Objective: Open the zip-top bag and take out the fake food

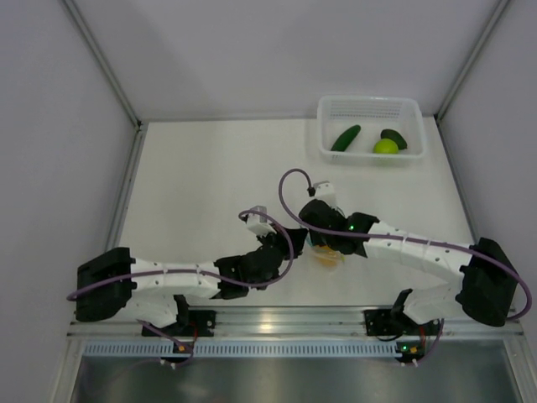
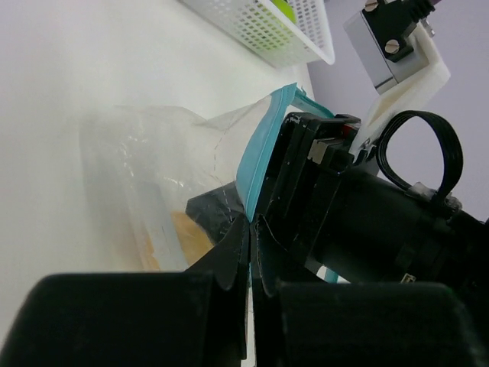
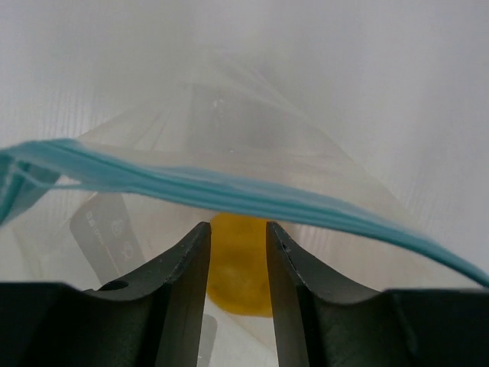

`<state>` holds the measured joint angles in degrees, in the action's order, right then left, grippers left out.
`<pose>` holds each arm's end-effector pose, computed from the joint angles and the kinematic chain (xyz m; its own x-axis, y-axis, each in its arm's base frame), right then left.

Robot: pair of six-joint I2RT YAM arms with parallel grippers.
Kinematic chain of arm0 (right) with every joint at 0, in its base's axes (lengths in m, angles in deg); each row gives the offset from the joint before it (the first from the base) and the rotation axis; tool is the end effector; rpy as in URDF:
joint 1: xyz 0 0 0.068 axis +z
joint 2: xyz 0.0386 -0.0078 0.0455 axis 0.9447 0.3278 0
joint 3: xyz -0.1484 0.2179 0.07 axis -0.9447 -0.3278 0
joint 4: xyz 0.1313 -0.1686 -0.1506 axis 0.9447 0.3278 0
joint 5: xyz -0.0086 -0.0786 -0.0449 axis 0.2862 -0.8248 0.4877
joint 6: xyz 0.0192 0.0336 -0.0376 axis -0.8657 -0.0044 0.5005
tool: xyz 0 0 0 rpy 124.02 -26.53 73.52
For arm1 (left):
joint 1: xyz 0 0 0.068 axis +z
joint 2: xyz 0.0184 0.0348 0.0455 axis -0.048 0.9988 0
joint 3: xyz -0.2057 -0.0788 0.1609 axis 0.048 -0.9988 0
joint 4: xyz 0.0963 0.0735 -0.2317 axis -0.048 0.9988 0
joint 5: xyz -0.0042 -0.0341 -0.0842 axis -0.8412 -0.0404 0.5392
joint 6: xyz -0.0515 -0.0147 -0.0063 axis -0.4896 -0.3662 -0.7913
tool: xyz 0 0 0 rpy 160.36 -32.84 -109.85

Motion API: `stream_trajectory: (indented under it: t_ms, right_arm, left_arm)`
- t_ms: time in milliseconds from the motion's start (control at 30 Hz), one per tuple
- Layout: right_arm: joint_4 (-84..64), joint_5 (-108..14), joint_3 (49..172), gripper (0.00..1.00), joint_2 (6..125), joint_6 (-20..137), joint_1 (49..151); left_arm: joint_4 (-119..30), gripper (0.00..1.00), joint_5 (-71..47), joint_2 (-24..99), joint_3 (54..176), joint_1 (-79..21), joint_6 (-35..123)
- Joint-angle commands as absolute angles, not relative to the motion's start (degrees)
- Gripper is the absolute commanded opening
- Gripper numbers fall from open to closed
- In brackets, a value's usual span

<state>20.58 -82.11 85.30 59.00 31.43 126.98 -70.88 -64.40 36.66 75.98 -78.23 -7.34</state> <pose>0.1570 0.2047 0.2356 -0.7107 -0.1673 -0.6833 -0.2376 0.9713 0.0093 0.0916 -0.2546 0.2300 -0.4883 -0.6541 -0.5777 0.1885 0.5673 -0.8016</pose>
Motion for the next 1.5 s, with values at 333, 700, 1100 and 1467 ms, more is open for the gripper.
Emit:
stream_trajectory:
  t_ms: [333, 700, 1100, 1467]
  right_arm:
    - [25.3, -73.9, 88.2, 0.4, 62.9, 36.5, 127.5]
    - [31.7, -68.3, 89.3, 0.52, 64.7, 42.3, 126.3]
    - [31.8, -71.9, 88.9, 0.5, 63.0, 41.6, 126.0]
    - [41.4, -73.1, 102.9, 0.39, 69.0, 45.0, 125.3]
  left_arm:
    - [-52.4, 0.0, -67.9, 39.4, 85.3, -78.3, -10.0]
    - [-43.7, 0.0, -67.5, 44.6, 90.7, -78.3, -10.4]
    - [-43.8, 0.0, -66.3, 49.0, 94.2, -78.3, -9.5]
    - [-38.6, 0.0, -56.6, 41.4, 95.3, -68.8, -6.7]
